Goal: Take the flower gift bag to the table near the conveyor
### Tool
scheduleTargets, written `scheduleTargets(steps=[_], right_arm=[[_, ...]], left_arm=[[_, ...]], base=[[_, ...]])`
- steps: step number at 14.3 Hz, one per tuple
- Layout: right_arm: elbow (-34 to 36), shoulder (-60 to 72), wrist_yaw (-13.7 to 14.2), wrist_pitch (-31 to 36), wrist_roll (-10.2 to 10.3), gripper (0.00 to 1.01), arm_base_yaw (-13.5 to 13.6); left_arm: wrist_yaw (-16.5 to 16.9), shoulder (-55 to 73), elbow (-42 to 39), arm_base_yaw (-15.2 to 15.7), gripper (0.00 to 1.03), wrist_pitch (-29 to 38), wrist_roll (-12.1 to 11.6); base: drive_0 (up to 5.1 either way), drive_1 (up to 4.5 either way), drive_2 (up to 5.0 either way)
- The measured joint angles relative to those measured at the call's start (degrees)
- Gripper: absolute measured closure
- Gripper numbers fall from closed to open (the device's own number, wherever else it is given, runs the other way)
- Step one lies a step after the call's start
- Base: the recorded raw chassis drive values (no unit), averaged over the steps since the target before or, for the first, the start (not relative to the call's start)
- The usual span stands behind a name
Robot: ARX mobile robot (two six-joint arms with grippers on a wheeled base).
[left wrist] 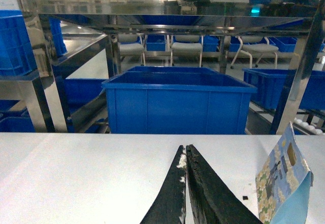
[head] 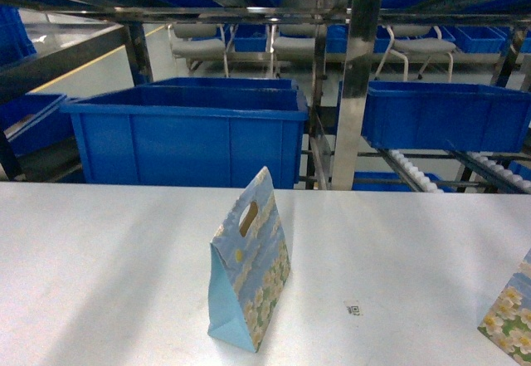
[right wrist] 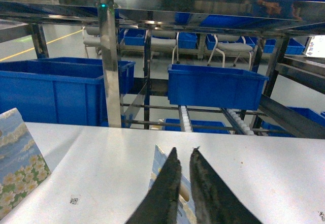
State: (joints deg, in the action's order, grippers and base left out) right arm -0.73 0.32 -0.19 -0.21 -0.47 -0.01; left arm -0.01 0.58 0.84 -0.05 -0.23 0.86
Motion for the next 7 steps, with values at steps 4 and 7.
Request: scheduleTargets(steps=[4,7], right_arm=[[0.0,0.0,0.0,0.0,0.0,0.8,0.0],[0.0,0.0,0.0,0.0,0.0,0.69,0.0]], left_arm=[[0.0,0.0,0.0,0.0,0.88,0.0,-0.02],[0.0,0.0,0.0,0.0,0.78,0.0,-0.02]], base=[[0.0,0.0,0.0],[0.0,0.0,0.0]])
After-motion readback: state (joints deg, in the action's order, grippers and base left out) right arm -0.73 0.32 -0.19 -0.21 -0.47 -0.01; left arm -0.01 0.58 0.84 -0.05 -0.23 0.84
